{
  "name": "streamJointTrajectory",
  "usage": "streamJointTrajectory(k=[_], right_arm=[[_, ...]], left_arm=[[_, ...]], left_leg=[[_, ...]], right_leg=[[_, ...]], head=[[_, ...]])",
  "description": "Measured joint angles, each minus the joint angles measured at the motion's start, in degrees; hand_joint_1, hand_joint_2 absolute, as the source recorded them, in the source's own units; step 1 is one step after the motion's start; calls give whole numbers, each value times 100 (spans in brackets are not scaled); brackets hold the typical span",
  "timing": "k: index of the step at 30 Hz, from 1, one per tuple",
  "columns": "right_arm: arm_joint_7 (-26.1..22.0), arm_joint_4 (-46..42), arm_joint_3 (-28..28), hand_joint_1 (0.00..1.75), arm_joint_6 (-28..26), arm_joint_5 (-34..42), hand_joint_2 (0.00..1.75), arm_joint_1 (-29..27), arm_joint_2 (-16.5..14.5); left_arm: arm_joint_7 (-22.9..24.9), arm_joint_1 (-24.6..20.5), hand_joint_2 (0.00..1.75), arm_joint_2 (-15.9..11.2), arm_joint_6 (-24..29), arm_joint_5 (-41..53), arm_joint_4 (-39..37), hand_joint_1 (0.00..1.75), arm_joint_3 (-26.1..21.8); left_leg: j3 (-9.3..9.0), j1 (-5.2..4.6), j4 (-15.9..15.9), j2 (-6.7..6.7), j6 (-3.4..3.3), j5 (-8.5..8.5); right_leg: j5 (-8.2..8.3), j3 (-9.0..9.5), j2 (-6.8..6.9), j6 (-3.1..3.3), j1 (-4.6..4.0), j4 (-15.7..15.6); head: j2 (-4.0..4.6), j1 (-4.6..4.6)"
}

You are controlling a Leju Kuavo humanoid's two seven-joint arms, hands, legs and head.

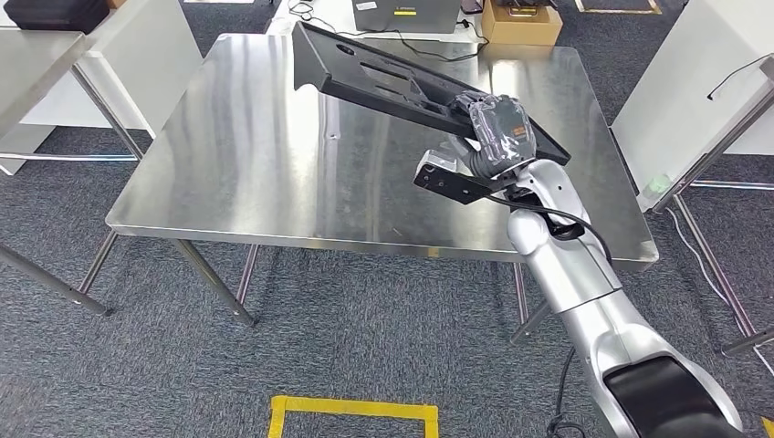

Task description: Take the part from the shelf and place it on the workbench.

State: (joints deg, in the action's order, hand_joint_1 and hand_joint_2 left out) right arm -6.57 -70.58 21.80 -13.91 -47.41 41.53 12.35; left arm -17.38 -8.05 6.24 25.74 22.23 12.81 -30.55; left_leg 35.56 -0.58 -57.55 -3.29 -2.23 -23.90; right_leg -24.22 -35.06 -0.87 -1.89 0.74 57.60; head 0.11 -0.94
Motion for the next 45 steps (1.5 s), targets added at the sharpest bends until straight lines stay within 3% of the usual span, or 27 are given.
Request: streamJointTrajectory(k=[4, 6, 8, 10, 12, 13, 14, 15, 17, 18, 19, 22, 24, 25, 27, 28, 29, 30, 32, 33, 34, 37, 39, 43, 44, 45], right_arm=[[-94, 187, 2, 175, 307, -39, 175, 132, 133], [-172, 320, 10, 175, 347, -48, 175, 228, 150], [-235, 433, 21, 175, 360, -52, 175, 330, 149], [-281, 571, 45, 175, 363, -49, 175, 465, 133], [-310, 726, 76, 175, 365, -48, 175, 566, 109], [-321, 796, 91, 175, 365, -49, 175, 585, 95], [-335, 867, 108, 175, 364, -50, 175, 598, 77], [-350, 928, 127, 175, 364, -50, 175, 616, 57], [-372, 1046, 159, 175, 364, -45, 175, 682, 20], [-383, 1099, 172, 175, 364, -42, 175, 717, 0], [-392, 1149, 184, 175, 365, -41, 175, 742, -17], [-413, 1246, 225, 175, 364, -42, 175, 781, -80], [-424, 1280, 242, 175, 358, -38, 175, 821, -124], [-428, 1299, 246, 175, 355, -34, 175, 844, -148], [-441, 1350, 259, 175, 351, -28, 175, 878, -190], [-451, 1380, 269, 175, 347, -27, 175, 881, -211], [-463, 1411, 282, 175, 341, -26, 175, 880, -230], [-474, 1440, 296, 175, 331, -26, 175, 880, -251], [-499, 1491, 321, 175, 302, -26, 175, 891, -295], [-511, 1512, 327, 175, 281, -26, 175, 902, -316], [-523, 1534, 334, 175, 262, -26, 175, 914, -334], [-545, 1588, 360, 175, 222, -27, 175, 932, -370], [-555, 1616, 374, 175, 205, -26, 175, 943, -383], [-563, 1682, 395, 175, 189, -25, 175, 938, -394], [-562, 1702, 398, 175, 189, -25, 175, 924, -392], [-562, 1718, 401, 175, 188, -25, 175, 915, -392]], left_arm=[[-30, 7, 175, -40, -67, -80, 0, 0, -8], [-44, 11, 175, -72, -70, -115, 0, 0, -21], [-64, 25, 175, -94, -71, -156, 0, 0, -37], [-88, 40, 175, -109, -74, -182, 0, 0, -51], [-110, 53, 175, -119, -77, -189, 0, 0, -59], [-118, 68, 175, -119, -75, -191, -1, 0, -61], [-124, 88, 175, -117, -73, -193, -1, 0, -63], [-127, 106, 175, -116, -71, -196, -2, 0, -67], [-129, 125, 175, -131, -68, -199, -2, 0, -81], [-130, 125, 175, -141, -68, -200, -2, 0, -91], [-131, 127, 175, -151, -67, -201, -3, 0, -100], [-133, 144, 175, -154, -65, -208, -6, 0, -121], [-137, 142, 175, -155, -61, -224, -7, 0, -138], [-139, 138, 175, -156, -59, -235, -7, 0, -147], [-144, 142, 175, -152, -56, -255, -7, 0, -164], [-144, 151, 175, -150, -54, -263, -8, 0, -175], [-144, 163, 175, -148, -52, -271, -8, 0, -185], [-144, 172, 175, -148, -49, -277, -9, 0, -193], [-145, 183, 175, -154, -40, -283, -9, 0, -204], [-146, 183, 175, -156, -37, -284, -9, 0, -207], [-151, 180, 175, -159, -33, -285, -9, 0, -210], [-162, 175, 175, -167, -31, -296, -9, 0, -219], [-163, 179, 175, -157, -32, -300, -9, 0, -225], [-164, 183, 175, -139, -34, -300, -10, 0, -233], [-164, 192, 175, -135, -34, -300, -10, 0, -235], [-164, 200, 175, -132, -34, -300, -11, 0, -237]], left_leg=[[12, -10, -13, 5, -13, -7], [-14, -23, 28, 8, -87, -19], [-169, 19, 230, 16, -178, 31], [-324, 72, 403, 34, -205, 92], [-370, 89, 423, 46, -190, 74], [-390, 101, 417, 46, -169, 50], [-414, 120, 407, 41, -137, 18], [-439, 147, 380, 34, -92, -24], [-446, 184, 252, 18, 26, -158], [-425, 189, 166, 7, 85, -240], [-400, 187, 97, -3, 132, -309], [-390, 221, 30, -2, 190, -408], [-290, 239, -227, 134, 222, -519], [-121, 239, -536, 219, 238, -623], [424, 235, -1366, 308, 250, -843], [679, 235, -1673, 316, 242, -875], [840, 230, -1768, 316, 217, -779], [869, 217, -1613, 316, 174, -559], [644, 154, -831, 325, 24, 26], [497, 112, -479, 342, -52, 198], [381, 74, -236, 358, -118, 258], [190, 19, 19, 368, -199, 167], [36, 24, 131, 341, -213, 153], [-149, 27, 185, 256, -219, 33], [-200, 25, 182, 233, -209, -12], [-259, 23, 175, 211, -195, -60]], right_leg=[[5, 10, -2, -11, 27, -15], [17, 51, -8, -50, 50, -92], [-9, 62, 9, -69, 29, -58], [-202, -164, 31, -35, 10, 439], [-472, -581, 34, -28, 33, 1226], [-527, -734, 35, -60, 58, 1475], [-492, -785, 38, -120, 91, 1510], [-365, -718, 41, -203, 129, 1311], [-19, -360, 46, -383, 220, 520], [80, -211, 30, -395, 244, 217], [111, -121, 18, -365, 253, 49], [19, -87, -3, -159, 223, 73], [-45, -15, 5, -56, 221, 81], [-81, 30, 12, -8, 213, 80], [-160, 106, 27, 58, 177, 80], [-202, 148, 31, 74, 158, 80], [-249, 201, 34, 82, 137, 79], [-298, 266, 36, 85, 116, 77], [-404, 417, 43, 84, 87, 60], [-447, 477, 46, 72, 63, 39], [-477, 519, 50, 54, 56, 10], [-429, 602, 62, -63, 23, 1], [-423, 495, 70, -104, 8, 255], [-818, -387, 73, -60, 20, 1503], [-878, -531, 73, -86, 20, 1571], [-831, -573, 74, -133, 20, 1435]], head=[[0, 0], [0, -1], [0, 2], [0, 6], [0, 7], [0, 9], [0, 10], [0, 11], [0, 25], [0, 32], [0, 38], [0, 30], [0, 25], [0, 23], [0, 21], [0, 21], [0, 21], [0, 21], [0, 24], [0, 27], [0, 27], [0, 27], [0, 37], [0, 52], [0, 54], [0, 55]])
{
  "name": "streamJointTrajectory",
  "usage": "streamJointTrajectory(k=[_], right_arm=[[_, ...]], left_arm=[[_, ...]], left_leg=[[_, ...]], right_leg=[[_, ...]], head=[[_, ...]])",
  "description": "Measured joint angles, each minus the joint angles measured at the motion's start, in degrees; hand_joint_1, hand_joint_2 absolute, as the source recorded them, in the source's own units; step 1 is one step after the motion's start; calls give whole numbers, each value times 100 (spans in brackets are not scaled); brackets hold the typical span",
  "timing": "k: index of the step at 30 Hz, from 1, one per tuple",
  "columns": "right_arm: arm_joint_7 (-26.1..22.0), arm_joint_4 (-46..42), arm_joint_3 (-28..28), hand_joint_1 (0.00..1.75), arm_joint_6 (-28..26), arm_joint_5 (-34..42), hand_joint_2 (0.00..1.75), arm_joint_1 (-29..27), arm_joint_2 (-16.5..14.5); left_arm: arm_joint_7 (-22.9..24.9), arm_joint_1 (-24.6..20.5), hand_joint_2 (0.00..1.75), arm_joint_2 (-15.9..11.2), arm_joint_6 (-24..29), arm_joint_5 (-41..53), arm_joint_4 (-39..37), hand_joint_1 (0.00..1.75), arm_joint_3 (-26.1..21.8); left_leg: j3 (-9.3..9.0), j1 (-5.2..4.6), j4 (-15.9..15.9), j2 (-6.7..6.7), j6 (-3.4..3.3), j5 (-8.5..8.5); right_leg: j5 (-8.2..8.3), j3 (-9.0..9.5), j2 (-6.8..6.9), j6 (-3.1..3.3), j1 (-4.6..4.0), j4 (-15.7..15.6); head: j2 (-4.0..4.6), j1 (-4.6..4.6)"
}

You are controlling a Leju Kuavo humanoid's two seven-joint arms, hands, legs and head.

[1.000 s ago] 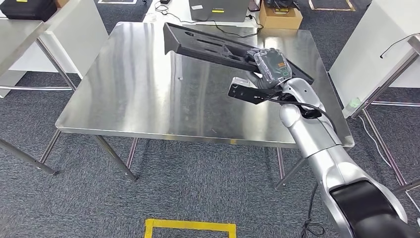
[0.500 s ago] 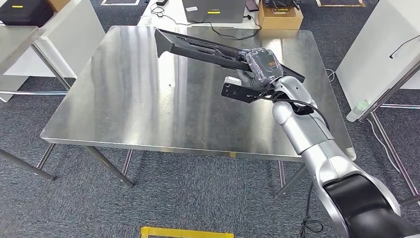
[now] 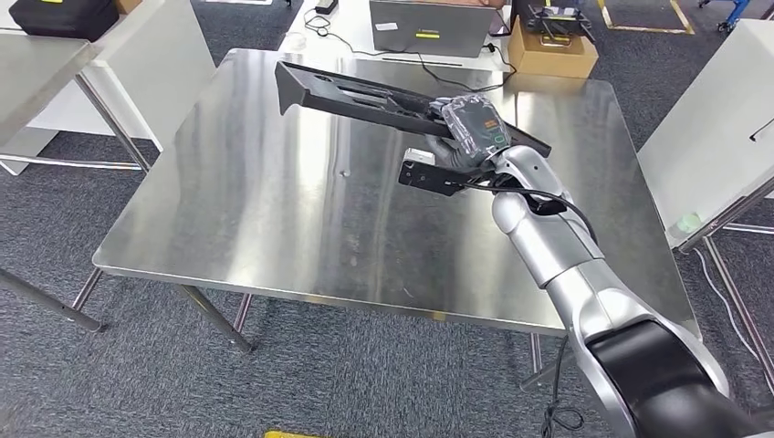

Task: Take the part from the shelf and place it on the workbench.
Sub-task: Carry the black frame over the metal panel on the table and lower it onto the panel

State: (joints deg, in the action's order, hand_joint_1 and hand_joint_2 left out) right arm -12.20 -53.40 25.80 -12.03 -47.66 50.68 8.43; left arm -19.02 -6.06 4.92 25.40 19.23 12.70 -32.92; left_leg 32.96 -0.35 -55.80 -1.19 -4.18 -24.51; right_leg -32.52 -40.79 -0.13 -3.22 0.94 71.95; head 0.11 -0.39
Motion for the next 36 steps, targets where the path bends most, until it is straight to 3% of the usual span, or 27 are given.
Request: streamJointTrajectory(k=[1, 2, 3, 5, 7, 10, 13, 14, 15, 16, 18, 19, 20, 24, 26, 28, 29, 30, 31, 33, 34, 36], right_arm=[[0, 12, 2, 175, -1, 0, 175, -4, 0], [0, 22, 2, 175, -3, 1, 175, -4, -1], [0, 35, 2, 175, -11, 3, 175, -4, -2], [-1, 61, 5, 175, -33, 3, 175, 3, -3], [-2, 72, 6, 175, -51, 2, 175, 8, -3], [11, 66, 3, 175, -62, -6, 175, 11, 6], [51, 63, 5, 175, -70, -49, 175, -13, 10], [77, 63, 7, 175, -72, -86, 175, -39, 15], [110, 63, 9, 175, -74, -135, 175, -73, 23], [146, 62, 12, 175, -76, -187, 175, -107, 33], [204, 62, 17, 175, -84, -276, 175, -161, 60], [233, 62, 21, 175, -99, -328, 175, -174, 76], [263, 64, 26, 175, -121, -396, 175, -185, 92], [409, 199, 81, 175, -291, -846, 175, -237, 120], [527, 451, 128, 175, -493, -1159, 175, -241, 96], [654, 784, 172, 175, -688, -1410, 175, -284, 48], [697, 939, 191, 175, -743, -1489, 175, -319, 21], [722, 1070, 211, 175, -774, -1537, 175, -356, -5], [736, 1172, 233, 175, -792, -1563, 175, -383, -32], [751, 1312, 268, 175, -817, -1584, 175, -405, -73], [768, 1363, 280, 175, -829, -1609, 175, -403, -91], [880, 1472, 302, 175, -844, -1780, 175, -393, -137]], left_arm=[[0, 5, 175, 4, 0, 0, 0, 0, -2], [0, 6, 175, 9, 1, 0, 0, 0, -3], [-1, 8, 175, 11, 2, 0, -1, 0, -5], [-3, 7, 175, 15, 12, 2, -2, 0, -14], [-6, 4, 175, 20, 27, 14, -2, 0, -21], [-9, -2, 175, 22, 45, 38, -2, 0, -35], [-10, -8, 175, 21, 49, 57, -2, 0, -44], [-8, -7, 175, 24, 49, 73, -2, 0, -44], [-5, -7, 175, 27, 49, 92, -2, 0, -43], [-2, -8, 175, 27, 50, 111, -2, 0, -43], [6, -17, 175, 20, 51, 143, -2, 0, -42], [10, -24, 175, 17, 53, 156, -2, 0, -42], [13, -30, 175, 15, 58, 172, -2, 0, -42], [-42, -52, 175, 19, 81, 253, 0, 0, -40], [-149, -84, 175, 24, 47, 287, 2, 0, -40], [-242, -111, 175, 25, -3, 311, 2, 0, -39], [-266, -114, 175, 25, -18, 317, 2, 0, -40], [-278, -115, 175, 25, -27, 321, 2, 0, -40], [-284, -117, 175, 27, -31, 323, 2, 0, -40], [-291, -124, 175, 33, -33, 325, 2, 0, -39], [-303, -129, 175, 34, -33, 326, 2, 0, -39], [-357, -133, 175, 31, -60, 330, 2, 0, -39]], left_leg=[[-62, 0, -13, -18, 17, -51], [-119, -1, -32, -32, 38, -109], [-167, -5, -61, -46, 66, -171], [-195, -19, -109, -59, 128, -272], [-185, -27, -138, -62, 176, -324], [-21, -2, -499, -5, 266, -505], [665, 59, -1577, 76, 375, -881], [856, 78, -1776, 88, 392, -900], [939, 91, -1762, 96, 395, -801], [896, 101, -1521, 100, 387, -588], [603, 98, -724, 105, 344, -91], [477, 83, -412, 104, 315, 35], [396, 65, -231, 103, 285, 88], [295, 46, -127, 100, 164, 113], [253, 57, -75, 99, 98, 135], [247, 41, -74, 77, 65, 124], [244, 34, -75, 64, 56, 117], [240, 27, -78, 51, 52, 111], [233, 20, -82, 41, 53, 103], [221, 5, -110, 24, 77, 71], [224, -8, -132, 16, 99, 48], [234, -27, -174, 8, 109, 3]], right_leg=[[158, 47, 1, -55, 1, -304], [425, 153, 2, -123, 7, -729], [671, 248, 10, -141, -1, -1091], [971, 377, 16, -29, -28, -1472], [981, 417, 10, 128, -28, -1475], [933, 522, 7, 227, 31, -1490], [863, 601, 5, 304, 33, -1492], [841, 621, 2, 311, 33, -1492], [817, 647, 0, 306, 32, -1492], [790, 683, -3, 294, 33, -1492], [736, 763, -4, 258, 28, -1496], [715, 783, -4, 238, 20, -1499], [698, 787, -3, 212, 10, -1501], [620, 747, 3, 98, -17, -1446], [410, 492, 8, 110, -23, -963], [146, 45, 9, 140, -22, -151], [88, -129, 9, 131, -23, 125], [119, -198, 9, 102, -23, 184], [244, -130, 10, 59, -23, -23], [601, 241, 11, 1, -22, -864], [743, 417, 10, 10, -24, -1220], [850, 565, 7, 65, -21, -1497]], head=[[0, 1], [0, 2], [0, 0], [0, 4], [0, 6], [0, -12], [0, -30], [0, -31], [0, -30], [0, -30], [0, -28], [0, -28], [0, -27], [0, -25], [0, -19], [0, -16], [0, -15], [0, -14], [0, -14], [0, -11], [0, -11], [0, -12]])
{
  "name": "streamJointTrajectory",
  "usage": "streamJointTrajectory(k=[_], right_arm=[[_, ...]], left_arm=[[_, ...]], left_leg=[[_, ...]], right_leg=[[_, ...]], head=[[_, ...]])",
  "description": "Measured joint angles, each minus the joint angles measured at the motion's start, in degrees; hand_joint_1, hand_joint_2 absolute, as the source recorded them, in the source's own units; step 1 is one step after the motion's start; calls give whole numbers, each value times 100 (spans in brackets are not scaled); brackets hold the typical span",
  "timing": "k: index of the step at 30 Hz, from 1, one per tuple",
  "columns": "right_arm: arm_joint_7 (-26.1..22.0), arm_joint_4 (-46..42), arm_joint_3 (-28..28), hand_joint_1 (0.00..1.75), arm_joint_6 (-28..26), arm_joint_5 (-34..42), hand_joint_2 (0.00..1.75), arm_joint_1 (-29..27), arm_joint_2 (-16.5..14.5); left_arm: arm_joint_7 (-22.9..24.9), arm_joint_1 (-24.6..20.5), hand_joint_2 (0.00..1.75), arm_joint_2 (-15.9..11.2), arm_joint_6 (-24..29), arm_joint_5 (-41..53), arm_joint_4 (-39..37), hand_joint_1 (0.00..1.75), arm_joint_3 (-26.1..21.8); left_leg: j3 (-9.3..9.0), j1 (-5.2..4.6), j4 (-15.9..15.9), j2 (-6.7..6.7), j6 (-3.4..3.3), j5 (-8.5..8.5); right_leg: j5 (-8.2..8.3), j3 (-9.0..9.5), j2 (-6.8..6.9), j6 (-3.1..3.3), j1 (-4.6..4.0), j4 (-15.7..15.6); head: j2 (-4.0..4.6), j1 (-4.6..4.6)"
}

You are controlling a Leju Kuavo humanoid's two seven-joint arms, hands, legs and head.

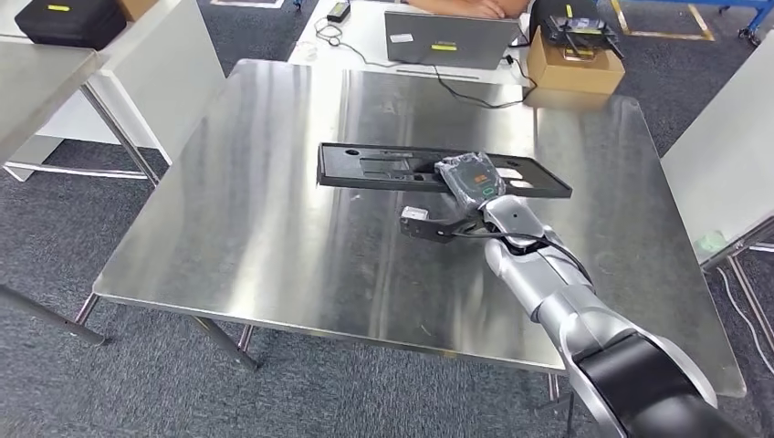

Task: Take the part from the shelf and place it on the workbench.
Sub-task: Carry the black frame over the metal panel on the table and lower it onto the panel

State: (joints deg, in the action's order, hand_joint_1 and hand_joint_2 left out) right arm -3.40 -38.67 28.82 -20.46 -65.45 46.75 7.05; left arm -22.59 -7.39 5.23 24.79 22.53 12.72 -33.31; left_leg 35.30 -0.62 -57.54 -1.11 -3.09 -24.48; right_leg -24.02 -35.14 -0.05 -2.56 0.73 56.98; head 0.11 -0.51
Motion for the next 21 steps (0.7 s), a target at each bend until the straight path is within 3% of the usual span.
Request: streamJointTrajectory(k=[6, 14, 18, 21], right_arm=[[509, 601, 172, 175, -41, -903, 175, -56, -240], [608, 1126, 295, 175, -45, -1092, 175, -147, -533], [568, 1229, 299, 0, -39, -1117, 0, -114, -596], [492, 1335, 307, 0, -39, -1144, 0, -101, -720]], left_arm=[[-45, -25, 175, -14, -200, 79, 0, 0, 20], [-69, -31, 175, -49, -207, 76, 0, 0, 37], [-69, -27, 175, -52, -141, -28, 0, 0, 29], [-40, 3, 44, -59, -46, -140, 0, 0, -36]], left_leg=[[-30, 30, 24, 20, 25, -13], [-44, 32, 46, 30, 62, -8], [-44, 30, 48, 31, 84, -11], [-44, 23, 48, 31, 85, -11]], right_leg=[[9, 16, -19, 58, -33, -4], [2, 14, -31, 76, -37, -2], [-4, 18, -31, 86, -36, 0], [-4, 19, -31, 86, -26, -1]], head=[[0, -1], [0, -1], [0, 1], [0, 0]])
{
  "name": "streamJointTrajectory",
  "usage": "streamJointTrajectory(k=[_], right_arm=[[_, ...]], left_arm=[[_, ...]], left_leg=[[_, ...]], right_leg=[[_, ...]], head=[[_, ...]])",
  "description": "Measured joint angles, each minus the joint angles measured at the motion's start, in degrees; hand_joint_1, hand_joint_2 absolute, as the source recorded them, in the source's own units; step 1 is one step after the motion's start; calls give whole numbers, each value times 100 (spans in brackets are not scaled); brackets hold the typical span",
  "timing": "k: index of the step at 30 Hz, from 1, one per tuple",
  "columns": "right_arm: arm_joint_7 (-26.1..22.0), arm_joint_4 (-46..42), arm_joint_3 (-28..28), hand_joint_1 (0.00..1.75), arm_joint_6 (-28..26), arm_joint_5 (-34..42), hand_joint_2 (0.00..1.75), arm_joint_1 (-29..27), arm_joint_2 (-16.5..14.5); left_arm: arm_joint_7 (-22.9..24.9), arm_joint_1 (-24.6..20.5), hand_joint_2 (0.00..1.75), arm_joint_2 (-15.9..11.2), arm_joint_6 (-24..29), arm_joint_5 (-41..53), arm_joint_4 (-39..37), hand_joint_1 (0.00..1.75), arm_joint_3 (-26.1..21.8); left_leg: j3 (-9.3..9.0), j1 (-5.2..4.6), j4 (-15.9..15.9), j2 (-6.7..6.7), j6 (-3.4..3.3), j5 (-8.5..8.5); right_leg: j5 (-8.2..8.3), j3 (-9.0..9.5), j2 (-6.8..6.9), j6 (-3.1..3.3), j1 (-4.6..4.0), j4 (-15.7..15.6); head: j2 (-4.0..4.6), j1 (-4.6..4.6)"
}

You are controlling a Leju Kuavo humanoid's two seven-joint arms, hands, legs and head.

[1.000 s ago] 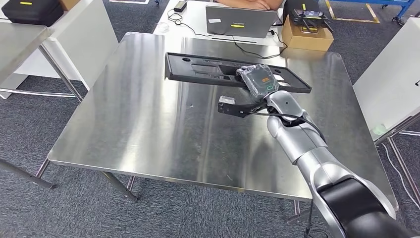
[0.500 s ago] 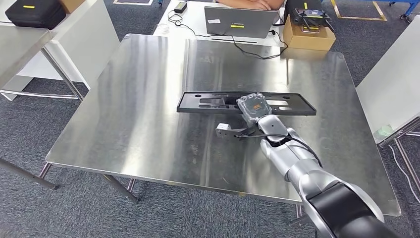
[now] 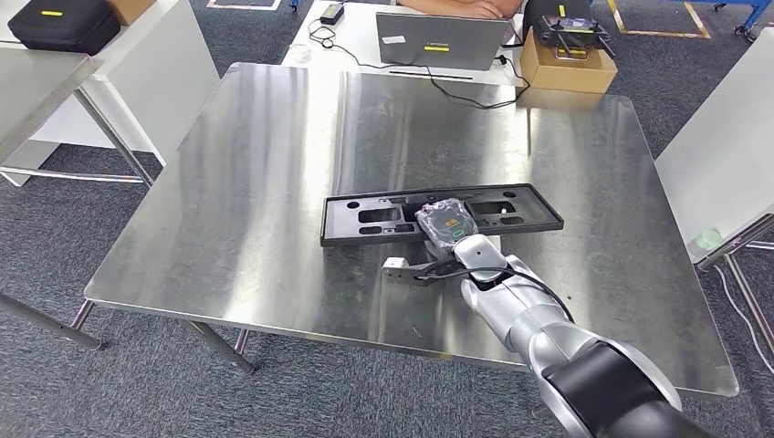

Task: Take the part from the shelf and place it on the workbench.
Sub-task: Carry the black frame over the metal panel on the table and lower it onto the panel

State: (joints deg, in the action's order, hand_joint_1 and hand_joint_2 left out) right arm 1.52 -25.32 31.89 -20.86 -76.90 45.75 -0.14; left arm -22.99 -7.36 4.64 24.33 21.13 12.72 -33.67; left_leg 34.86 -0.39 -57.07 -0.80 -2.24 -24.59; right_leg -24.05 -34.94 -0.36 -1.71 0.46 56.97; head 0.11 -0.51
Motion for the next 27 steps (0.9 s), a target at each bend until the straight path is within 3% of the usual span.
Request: streamJointTrajectory(k=[1, 10, 19, 23, 27], right_arm=[[-27, 36, 3, 0, -1, -4, 0, 10, -50], [-224, 167, -88, 0, -114, 159, 0, 118, -244], [-413, -42, -479, 0, -503, 368, 0, -41, -113], [-301, -696, -709, 0, -1073, 144, 0, -447, 33], [-350, -2400, -1184, 0, -1760, -178, 0, -1307, 126]], left_arm=[[44, 19, 0, -3, 32, -3, -1, 0, -21], [208, 149, 0, -5, -205, -66, -2, 0, -113], [205, 149, 0, -2, -239, 47, -2, 0, -158], [156, 150, 0, 4, -240, 57, -2, 0, -175], [15, 162, 0, 14, -239, 58, -2, 0, -256]], left_leg=[[0, -4, 0, 0, 0, 0], [1, -28, -5, -6, -2, -1], [-2, -35, -8, -6, -5, -3], [0, -35, -8, -6, -6, -3], [3, -35, -8, -10, -7, -9]], right_leg=[[0, 0, 0, 0, 5, 0], [0, 1, 4, -1, 25, -2], [0, 0, 4, -1, 29, -3], [0, 1, 4, -1, 30, -3], [-2, 0, 8, -2, 30, -3]], head=[[0, -1], [0, 1], [0, -1], [0, 0], [0, -1]])
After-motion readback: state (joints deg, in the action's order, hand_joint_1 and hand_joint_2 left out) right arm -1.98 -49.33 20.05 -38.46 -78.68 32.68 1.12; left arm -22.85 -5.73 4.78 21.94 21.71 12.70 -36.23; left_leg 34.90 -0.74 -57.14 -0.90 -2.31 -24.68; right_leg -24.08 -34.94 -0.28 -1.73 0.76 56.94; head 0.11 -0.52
